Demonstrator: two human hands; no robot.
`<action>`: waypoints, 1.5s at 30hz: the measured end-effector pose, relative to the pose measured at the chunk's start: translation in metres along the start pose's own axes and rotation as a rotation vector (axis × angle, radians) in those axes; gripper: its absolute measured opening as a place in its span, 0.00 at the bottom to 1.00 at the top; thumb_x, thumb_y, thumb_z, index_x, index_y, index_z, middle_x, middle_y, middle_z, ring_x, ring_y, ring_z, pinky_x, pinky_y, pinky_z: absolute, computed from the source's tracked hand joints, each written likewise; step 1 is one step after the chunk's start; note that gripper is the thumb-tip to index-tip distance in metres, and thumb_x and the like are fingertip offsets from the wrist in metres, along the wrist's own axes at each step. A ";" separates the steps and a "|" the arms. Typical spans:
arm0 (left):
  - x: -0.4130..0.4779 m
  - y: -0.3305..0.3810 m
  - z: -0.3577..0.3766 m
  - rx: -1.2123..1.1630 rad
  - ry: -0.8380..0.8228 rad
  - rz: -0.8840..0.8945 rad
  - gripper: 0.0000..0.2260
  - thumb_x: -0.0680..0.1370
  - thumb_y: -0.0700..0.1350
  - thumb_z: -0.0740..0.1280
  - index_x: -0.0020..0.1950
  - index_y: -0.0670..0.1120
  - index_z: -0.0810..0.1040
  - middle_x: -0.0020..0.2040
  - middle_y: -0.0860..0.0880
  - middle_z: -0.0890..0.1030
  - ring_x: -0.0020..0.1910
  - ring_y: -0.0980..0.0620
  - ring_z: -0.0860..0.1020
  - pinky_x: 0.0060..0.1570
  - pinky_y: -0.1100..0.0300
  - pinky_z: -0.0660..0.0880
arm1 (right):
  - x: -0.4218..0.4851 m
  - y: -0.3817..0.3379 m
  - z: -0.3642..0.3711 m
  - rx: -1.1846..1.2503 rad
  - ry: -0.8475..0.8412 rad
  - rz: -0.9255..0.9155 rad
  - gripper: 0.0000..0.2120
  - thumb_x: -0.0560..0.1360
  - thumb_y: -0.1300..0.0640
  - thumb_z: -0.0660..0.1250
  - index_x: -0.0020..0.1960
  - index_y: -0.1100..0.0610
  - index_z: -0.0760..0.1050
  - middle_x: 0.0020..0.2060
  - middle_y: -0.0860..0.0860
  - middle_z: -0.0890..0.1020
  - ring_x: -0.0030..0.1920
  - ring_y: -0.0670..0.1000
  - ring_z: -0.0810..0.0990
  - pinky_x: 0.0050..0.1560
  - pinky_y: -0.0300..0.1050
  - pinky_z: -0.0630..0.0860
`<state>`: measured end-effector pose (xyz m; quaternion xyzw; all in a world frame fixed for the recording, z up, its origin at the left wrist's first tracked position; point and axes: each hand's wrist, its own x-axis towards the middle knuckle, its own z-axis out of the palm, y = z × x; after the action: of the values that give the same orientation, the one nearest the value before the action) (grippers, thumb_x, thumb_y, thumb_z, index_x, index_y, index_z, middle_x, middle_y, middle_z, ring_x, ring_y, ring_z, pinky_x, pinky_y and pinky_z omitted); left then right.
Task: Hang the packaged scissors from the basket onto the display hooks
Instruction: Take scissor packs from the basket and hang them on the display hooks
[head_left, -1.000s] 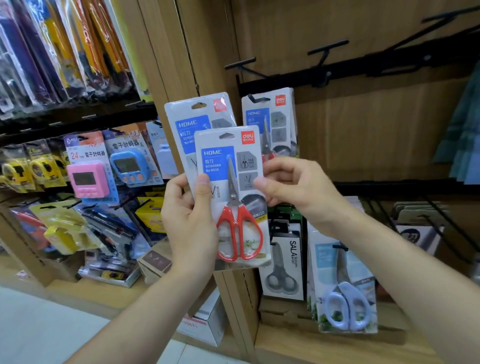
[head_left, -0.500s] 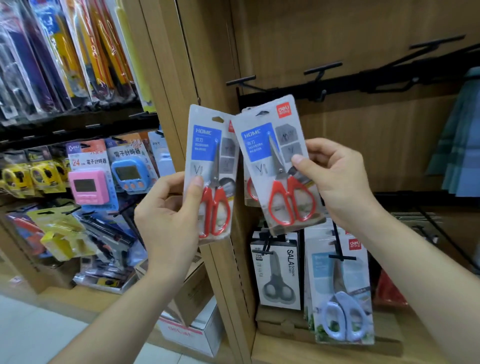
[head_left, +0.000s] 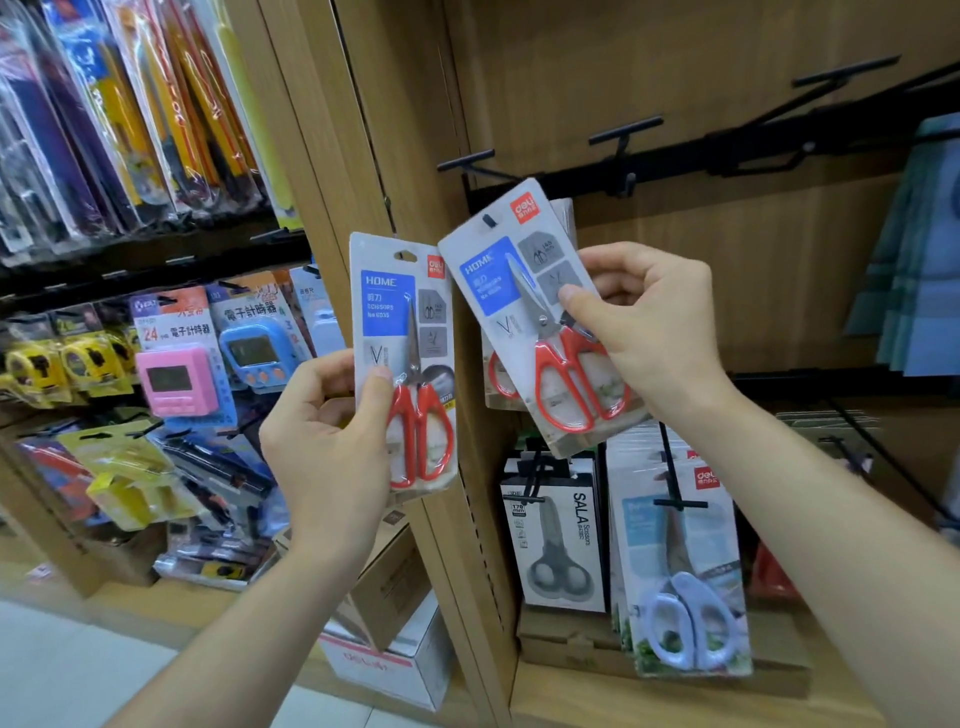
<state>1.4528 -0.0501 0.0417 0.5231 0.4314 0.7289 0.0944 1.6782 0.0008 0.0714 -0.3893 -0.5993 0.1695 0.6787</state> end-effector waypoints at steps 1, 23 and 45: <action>0.000 0.000 0.000 0.000 0.001 -0.001 0.07 0.81 0.43 0.72 0.48 0.57 0.80 0.45 0.58 0.86 0.47 0.55 0.86 0.43 0.57 0.84 | 0.000 0.002 -0.001 -0.004 -0.002 0.013 0.12 0.77 0.55 0.75 0.59 0.56 0.83 0.43 0.47 0.87 0.46 0.45 0.87 0.42 0.46 0.85; -0.004 0.001 0.010 -0.176 -0.103 -0.170 0.02 0.81 0.42 0.70 0.53 0.48 0.80 0.47 0.52 0.86 0.49 0.53 0.85 0.55 0.44 0.83 | -0.008 0.014 0.009 0.059 -0.194 0.101 0.14 0.73 0.46 0.78 0.54 0.52 0.82 0.42 0.49 0.87 0.46 0.46 0.85 0.53 0.48 0.82; 0.018 -0.069 0.009 0.718 -0.081 0.693 0.32 0.78 0.41 0.73 0.80 0.39 0.66 0.81 0.42 0.65 0.79 0.42 0.66 0.73 0.43 0.70 | -0.008 0.004 0.023 -0.032 -0.054 0.015 0.04 0.78 0.60 0.73 0.50 0.53 0.80 0.36 0.44 0.84 0.38 0.38 0.84 0.37 0.31 0.77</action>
<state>1.4310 0.0074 0.0045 0.6632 0.4520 0.5018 -0.3227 1.6557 0.0054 0.0624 -0.3997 -0.6171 0.1756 0.6547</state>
